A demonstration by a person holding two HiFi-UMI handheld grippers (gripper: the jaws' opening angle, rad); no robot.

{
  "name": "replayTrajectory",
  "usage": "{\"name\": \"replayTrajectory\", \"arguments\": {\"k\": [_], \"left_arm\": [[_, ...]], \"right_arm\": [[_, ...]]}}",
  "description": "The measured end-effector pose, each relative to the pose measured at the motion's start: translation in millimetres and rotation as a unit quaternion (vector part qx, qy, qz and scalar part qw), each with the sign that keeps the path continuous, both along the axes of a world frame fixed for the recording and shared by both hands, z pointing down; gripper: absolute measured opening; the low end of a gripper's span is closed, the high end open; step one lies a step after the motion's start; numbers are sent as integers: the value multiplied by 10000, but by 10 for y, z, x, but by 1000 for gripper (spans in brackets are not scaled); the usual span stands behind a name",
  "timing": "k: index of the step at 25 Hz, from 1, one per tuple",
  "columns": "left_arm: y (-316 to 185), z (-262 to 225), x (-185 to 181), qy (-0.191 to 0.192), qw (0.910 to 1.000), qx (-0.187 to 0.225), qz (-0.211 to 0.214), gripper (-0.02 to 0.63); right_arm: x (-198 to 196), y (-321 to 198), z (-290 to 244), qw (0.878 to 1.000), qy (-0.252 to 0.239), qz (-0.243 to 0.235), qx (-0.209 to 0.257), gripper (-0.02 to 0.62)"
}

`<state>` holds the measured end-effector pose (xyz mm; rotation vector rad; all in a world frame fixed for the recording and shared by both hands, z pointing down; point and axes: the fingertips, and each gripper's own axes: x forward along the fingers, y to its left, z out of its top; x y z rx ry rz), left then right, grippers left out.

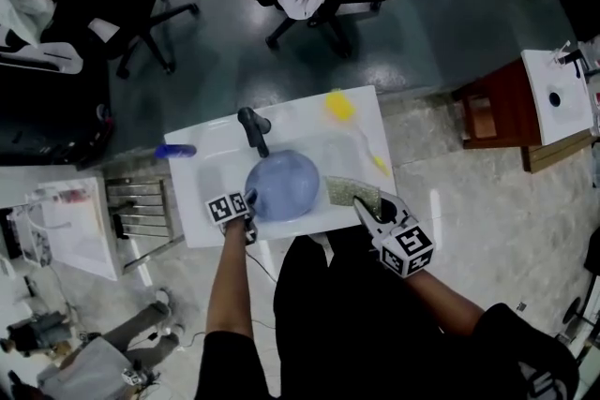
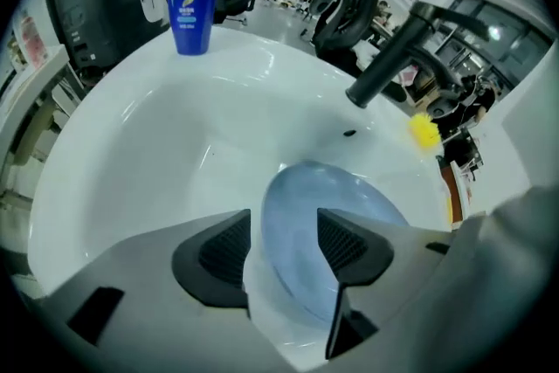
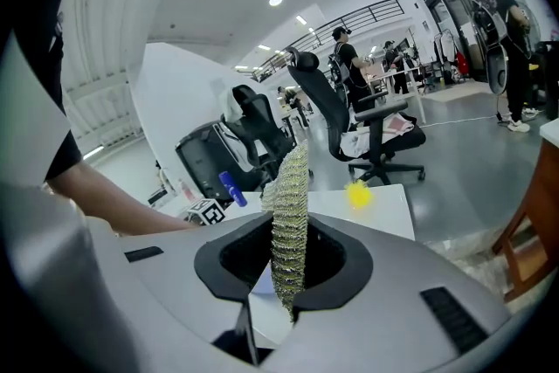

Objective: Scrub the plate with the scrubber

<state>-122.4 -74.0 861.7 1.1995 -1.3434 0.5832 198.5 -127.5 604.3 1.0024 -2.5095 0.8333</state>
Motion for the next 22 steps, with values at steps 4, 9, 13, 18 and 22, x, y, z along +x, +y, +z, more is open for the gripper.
{"name": "replayTrajectory", "arguments": {"k": [4, 9, 13, 18, 22], "left_arm": [[-41, 199, -76, 142, 9998, -93, -139, 239], [-84, 394, -47, 731, 9967, -268, -217, 257], [-69, 505, 60, 1256, 9908, -504, -92, 262], [10, 591, 210, 1559, 9845, -777, 219, 210], [-59, 522, 308, 1989, 9784, -570, -38, 74]], "right_arm": [[0, -93, 38, 10000, 69, 71, -12, 63], [60, -176, 91, 9997, 178, 166, -33, 63], [95, -200, 128, 9993, 256, 243, -125, 63], [49, -214, 159, 9991, 269, 270, -211, 63], [-2, -249, 175, 9990, 241, 299, -230, 63]]}}
